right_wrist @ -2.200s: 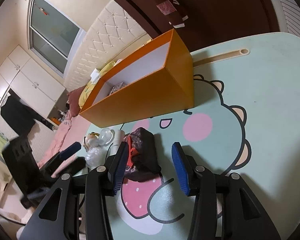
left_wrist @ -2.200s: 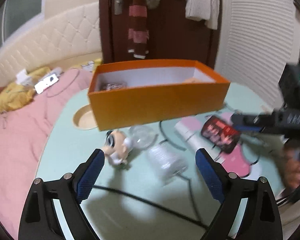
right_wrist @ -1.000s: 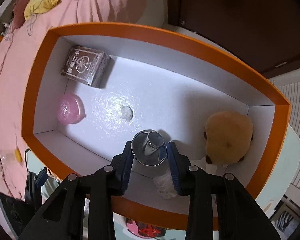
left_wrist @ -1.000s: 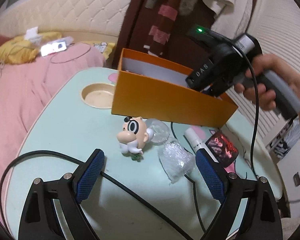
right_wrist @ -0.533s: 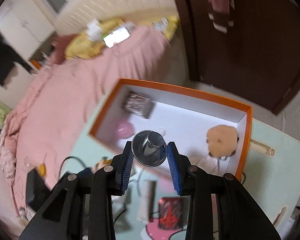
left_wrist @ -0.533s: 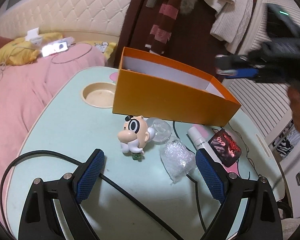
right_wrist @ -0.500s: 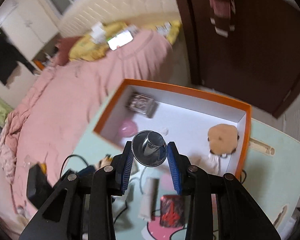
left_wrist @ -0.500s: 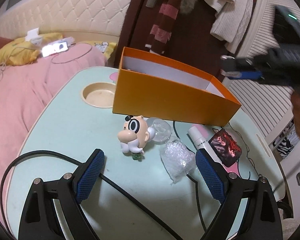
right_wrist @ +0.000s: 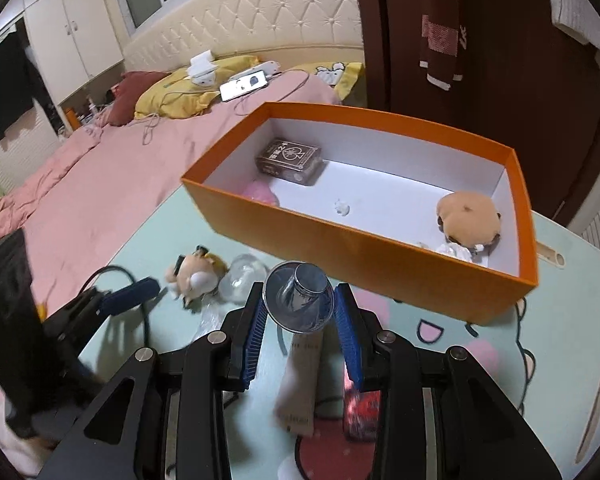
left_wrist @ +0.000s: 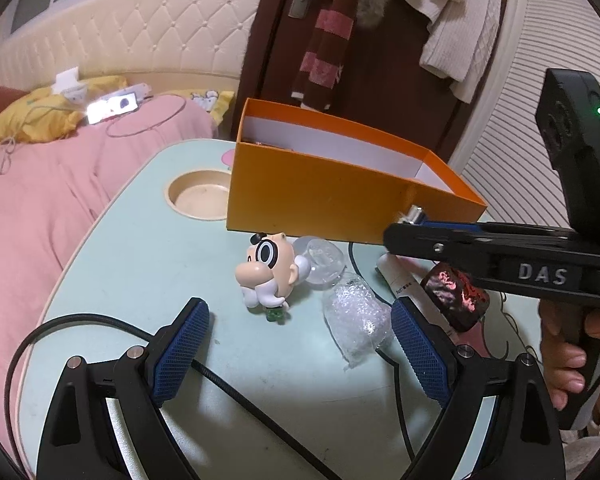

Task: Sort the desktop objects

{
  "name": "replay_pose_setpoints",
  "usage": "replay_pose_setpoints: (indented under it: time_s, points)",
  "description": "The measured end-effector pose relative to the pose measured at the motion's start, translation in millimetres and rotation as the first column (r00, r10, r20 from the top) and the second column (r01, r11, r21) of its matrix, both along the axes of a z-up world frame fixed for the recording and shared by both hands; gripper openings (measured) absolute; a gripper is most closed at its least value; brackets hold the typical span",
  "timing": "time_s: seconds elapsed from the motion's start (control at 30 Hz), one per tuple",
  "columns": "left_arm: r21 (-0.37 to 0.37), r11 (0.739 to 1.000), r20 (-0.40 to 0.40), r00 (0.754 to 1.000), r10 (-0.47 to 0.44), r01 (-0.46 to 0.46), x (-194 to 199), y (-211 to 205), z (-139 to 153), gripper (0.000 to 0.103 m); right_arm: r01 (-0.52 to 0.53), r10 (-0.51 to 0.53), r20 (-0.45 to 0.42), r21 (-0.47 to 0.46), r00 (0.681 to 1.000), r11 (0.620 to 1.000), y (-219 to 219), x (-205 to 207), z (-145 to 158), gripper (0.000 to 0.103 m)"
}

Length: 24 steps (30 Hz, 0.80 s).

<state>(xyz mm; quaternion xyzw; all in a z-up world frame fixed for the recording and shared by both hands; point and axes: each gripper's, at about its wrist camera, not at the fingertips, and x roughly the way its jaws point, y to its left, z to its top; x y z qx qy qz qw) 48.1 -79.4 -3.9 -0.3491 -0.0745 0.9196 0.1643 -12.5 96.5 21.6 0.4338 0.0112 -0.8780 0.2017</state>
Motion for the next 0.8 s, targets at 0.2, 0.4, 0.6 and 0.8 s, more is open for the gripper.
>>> replay_pose_setpoints:
  time_s: [0.2, 0.4, 0.6, 0.8]
  points:
    - [0.000, 1.000, 0.005, 1.000, -0.001, 0.001, -0.9, -0.1, -0.8, 0.092, 0.016, -0.018, -0.051, -0.040, 0.999, 0.999, 10.5, 8.3, 2.9, 0.042]
    - [0.001, 1.000, 0.006, 1.000, 0.001, -0.001, -1.2, -0.2, -1.0, 0.092, 0.027, -0.061, -0.206, -0.164, 0.977, 0.986, 33.2, 29.3, 22.3, 0.082]
    - [0.008, 1.000, 0.009, 1.000, 0.008, -0.008, -1.6, -1.0, -2.1, 0.092, 0.141, -0.231, -0.375, -0.251, 0.898, 0.958, 68.7, 52.8, 32.2, 0.082]
    - [-0.004, 1.000, 0.017, 1.000, 0.009, -0.009, -2.6, 0.6, -2.1, 0.092, 0.268, -0.336, -0.235, -0.278, 0.912, 0.923, 99.6, 51.5, 7.9, 0.082]
